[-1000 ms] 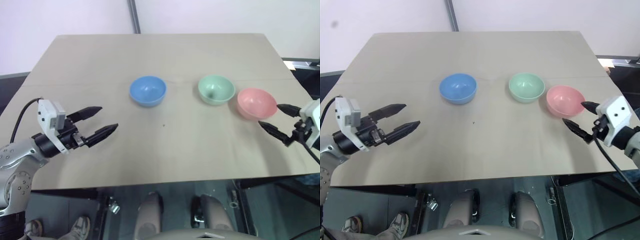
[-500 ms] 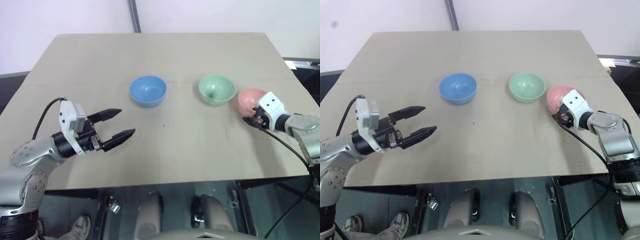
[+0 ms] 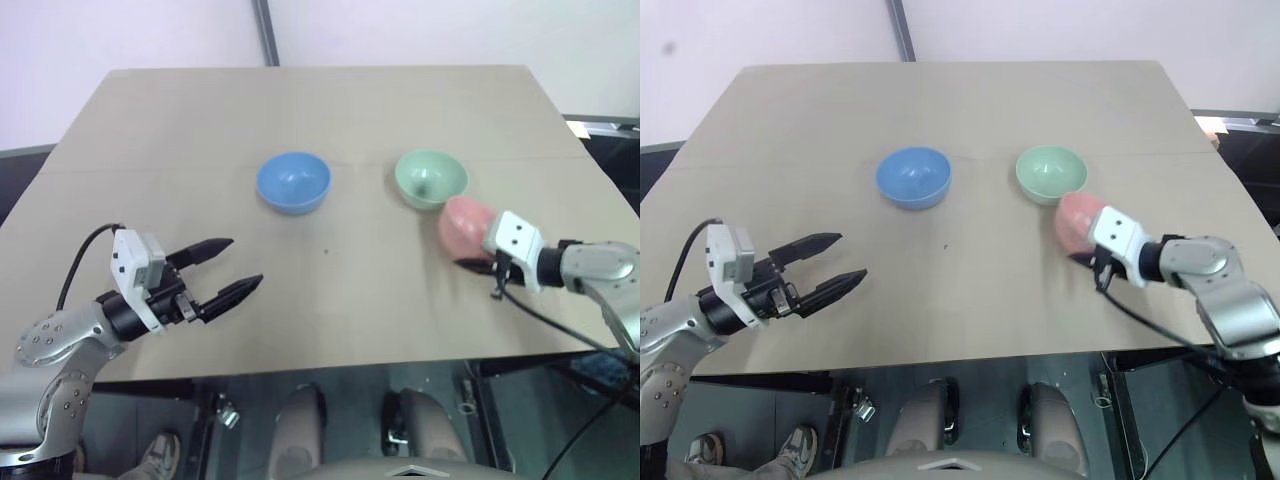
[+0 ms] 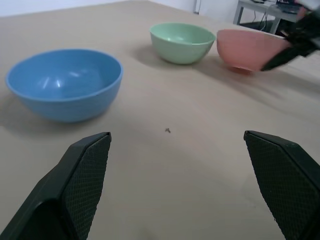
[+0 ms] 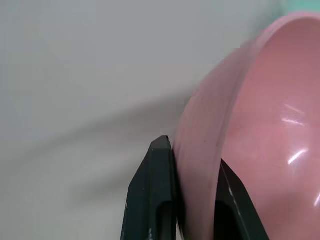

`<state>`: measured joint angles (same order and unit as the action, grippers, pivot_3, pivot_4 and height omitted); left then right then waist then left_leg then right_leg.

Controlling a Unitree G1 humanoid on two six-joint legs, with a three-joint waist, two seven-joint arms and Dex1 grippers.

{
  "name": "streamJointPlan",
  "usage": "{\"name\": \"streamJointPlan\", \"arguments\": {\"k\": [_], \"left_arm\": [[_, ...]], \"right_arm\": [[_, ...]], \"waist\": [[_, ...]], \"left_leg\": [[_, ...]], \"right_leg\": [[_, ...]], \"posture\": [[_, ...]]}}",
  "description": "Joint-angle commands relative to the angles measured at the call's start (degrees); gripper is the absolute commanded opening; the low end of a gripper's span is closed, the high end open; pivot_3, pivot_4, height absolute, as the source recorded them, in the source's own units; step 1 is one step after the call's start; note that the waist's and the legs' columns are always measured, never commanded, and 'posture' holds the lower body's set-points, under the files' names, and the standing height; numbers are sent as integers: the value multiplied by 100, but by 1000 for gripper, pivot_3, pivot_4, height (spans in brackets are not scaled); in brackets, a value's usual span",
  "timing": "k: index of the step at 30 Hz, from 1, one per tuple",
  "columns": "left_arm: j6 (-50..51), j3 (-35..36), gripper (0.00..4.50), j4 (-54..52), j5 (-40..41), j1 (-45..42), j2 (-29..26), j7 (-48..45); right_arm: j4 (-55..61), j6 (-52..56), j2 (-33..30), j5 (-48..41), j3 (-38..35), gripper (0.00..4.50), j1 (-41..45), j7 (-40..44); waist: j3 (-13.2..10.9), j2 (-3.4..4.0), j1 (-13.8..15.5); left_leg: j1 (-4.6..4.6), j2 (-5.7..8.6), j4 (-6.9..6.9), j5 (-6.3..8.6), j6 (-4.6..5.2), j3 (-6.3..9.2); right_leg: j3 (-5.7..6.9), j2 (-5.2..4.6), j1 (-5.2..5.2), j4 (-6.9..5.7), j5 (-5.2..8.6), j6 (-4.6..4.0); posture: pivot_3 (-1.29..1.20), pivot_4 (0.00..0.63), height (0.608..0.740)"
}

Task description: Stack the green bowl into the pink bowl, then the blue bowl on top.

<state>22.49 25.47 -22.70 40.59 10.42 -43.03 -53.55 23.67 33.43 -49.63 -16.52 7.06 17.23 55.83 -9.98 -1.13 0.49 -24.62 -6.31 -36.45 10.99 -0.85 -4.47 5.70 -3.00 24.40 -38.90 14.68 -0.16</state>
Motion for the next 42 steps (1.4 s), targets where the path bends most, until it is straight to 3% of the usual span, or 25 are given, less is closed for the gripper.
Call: {"name": "streamJointPlan", "arguments": {"k": [1, 8, 12, 13, 14, 17, 18, 19, 24, 29, 38, 41, 42], "left_arm": [[-294, 142, 4500, 219, -189, 128, 49, -114], [-382, 75, 4500, 355, -296, 22, 49, -145], [-344, 70, 4500, 290, -269, -24, 94, -90], [-332, 71, 4500, 252, -258, -10, 113, -73], [-331, 68, 4500, 223, -257, 9, 127, -60], [-344, 136, 4500, 99, -238, 161, 206, -4], [-344, 143, 4500, 82, -237, 179, 219, 10], [-345, 144, 4500, 75, -240, 186, 225, 22], [-365, 138, 4500, 53, -246, 209, 259, 71], [-386, 16, 4500, 107, -290, 75, 294, 105], [-419, -48, 4500, 139, -346, -34, 308, 130], [-426, 11, 4500, 52, -334, 67, 320, 153], [-431, 42, 4500, 23, -325, 117, 327, 157]], "right_arm": [[596, 202, 416, -10, 462, 21, 297, -190], [-935, -703, 1785, 1500, 2094, 21, 1566, -750], [-1751, -1193, 2259, 1831, 2280, 21, 1886, -857], [-1833, -1294, 2316, 1874, 2279, 943, 1903, -847], [-1872, -1383, 2363, 1906, 2261, 1203, 1910, -835], [-987, -1067, 2341, 1361, 1782, 2799, 1812, -580], [-781, -940, 2299, 1179, 1664, 2946, 1798, -459], [-622, -786, 2251, 1012, 1567, 3452, 1797, -352], [-123, 188, 1778, -171, 347, 3452, 2282, 41], [-2292, -1519, 1127, 1429, 738, 3452, 2641, -465], [-5512, -3075, 1585, 2322, 1181, 3452, 3376, -468], [-6035, -3257, 1723, 2413, 1189, 2694, 3606, -383], [-6057, -3284, 1750, 2412, 1164, 2166, 3634, -358]], "waist": [[4, -6, -6], [7, -12, 30], [9, -14, 30], [9, -14, 30], [10, -15, 30], [8, -14, 19], [8, -13, 20], [8, -14, 21], [7, -12, 25], [17, -25, 29], [12, -19, -96], [12, -19, -124], [12, -19, -124]], "left_leg": [[2, -2, -1, 0, 0, 2], [-11, -3, -19, 0, 0, 10], [-14, -2, -17, 0, 0, 10], [-15, -2, -17, 0, 0, 10], [-15, -2, -16, 0, 0, 8], [-16, -2, -12, 0, 0, 3], [-16, -2, -12, 0, 0, 3], [-16, -2, -10, 0, 0, 3], [-10, -2, -10, 0, 0, 8], [-2, -2, -14, 0, 0, 8], [-11, -2, 4, -1, 0, -18], [-11, -2, 4, -1, 0, -22], [-11, -2, 4, -1, 0, -23]], "right_leg": [[1, 2, -1, -1, 0, 0], [8, 2, 0, -6, -3, -6], [8, 3, 1, -6, -11, -17], [8, 3, 0, -5, -15, -24], [8, 3, 0, -4, -17, -26], [4, 3, 2, -2, -17, -27], [3, 3, 3, -2, -17, -27], [3, 3, 4, -2, -17, -27], [8, 2, 1, -5, -11, -17], [10, 2, -4, -6, -6, -12], [-18, 8, 19, -4, -21, -31], [-21, 7, 20, -4, -21, -31], [-22, 7, 20, -4, -21, -30]], "posture": [[0, 150, 740], [0, 150, 740], [0, 150, 740], [0, 150, 740], [0, 150, 740], [0, 150, 740], [0, 150, 740], [0, 150, 740], [0, 150, 740], [0, 150, 740], [0, 150, 740], [0, 150, 740], [0, 150, 740]]}}
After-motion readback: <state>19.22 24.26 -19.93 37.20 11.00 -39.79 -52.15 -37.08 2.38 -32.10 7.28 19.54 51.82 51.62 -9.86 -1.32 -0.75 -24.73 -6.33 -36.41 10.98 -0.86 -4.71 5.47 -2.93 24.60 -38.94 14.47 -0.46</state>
